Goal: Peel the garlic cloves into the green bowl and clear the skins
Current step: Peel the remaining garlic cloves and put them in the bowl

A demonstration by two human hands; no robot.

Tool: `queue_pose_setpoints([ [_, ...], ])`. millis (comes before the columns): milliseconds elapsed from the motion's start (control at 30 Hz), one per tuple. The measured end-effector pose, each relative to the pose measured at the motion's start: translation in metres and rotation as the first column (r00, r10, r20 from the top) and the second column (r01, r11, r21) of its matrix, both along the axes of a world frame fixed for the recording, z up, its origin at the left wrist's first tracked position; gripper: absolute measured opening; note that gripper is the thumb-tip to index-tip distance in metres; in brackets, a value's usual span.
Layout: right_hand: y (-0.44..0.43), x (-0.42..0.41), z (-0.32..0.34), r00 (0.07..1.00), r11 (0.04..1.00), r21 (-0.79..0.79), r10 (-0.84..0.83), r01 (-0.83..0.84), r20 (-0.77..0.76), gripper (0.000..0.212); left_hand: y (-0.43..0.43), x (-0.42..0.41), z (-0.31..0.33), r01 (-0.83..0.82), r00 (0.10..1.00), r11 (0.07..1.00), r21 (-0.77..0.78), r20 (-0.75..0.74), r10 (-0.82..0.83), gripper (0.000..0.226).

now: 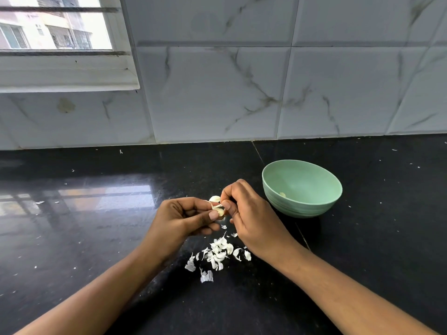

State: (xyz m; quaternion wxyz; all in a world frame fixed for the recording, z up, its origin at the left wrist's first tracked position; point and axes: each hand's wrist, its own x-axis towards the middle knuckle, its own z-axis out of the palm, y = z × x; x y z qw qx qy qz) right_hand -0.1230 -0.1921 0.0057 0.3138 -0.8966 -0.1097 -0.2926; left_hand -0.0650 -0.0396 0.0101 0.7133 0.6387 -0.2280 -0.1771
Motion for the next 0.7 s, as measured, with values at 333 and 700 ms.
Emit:
queue_pose_setpoints([
  [333, -0.012, 0.001, 0.005, 0.997, 0.997, -0.061, -0.049, 0.052, 0.052, 0.016, -0.001, 0.002, -0.003, -0.002, 0.993, 1.000, 0.011, -0.115, 0.003, 0.023],
  [700, -0.026, -0.001, 0.009, 0.997, 0.997, 0.066, -0.040, 0.045, -0.070, 0.006, -0.001, 0.007, -0.004, -0.077, 0.988, 0.997, 0.002, -0.136, 0.076, 0.022],
])
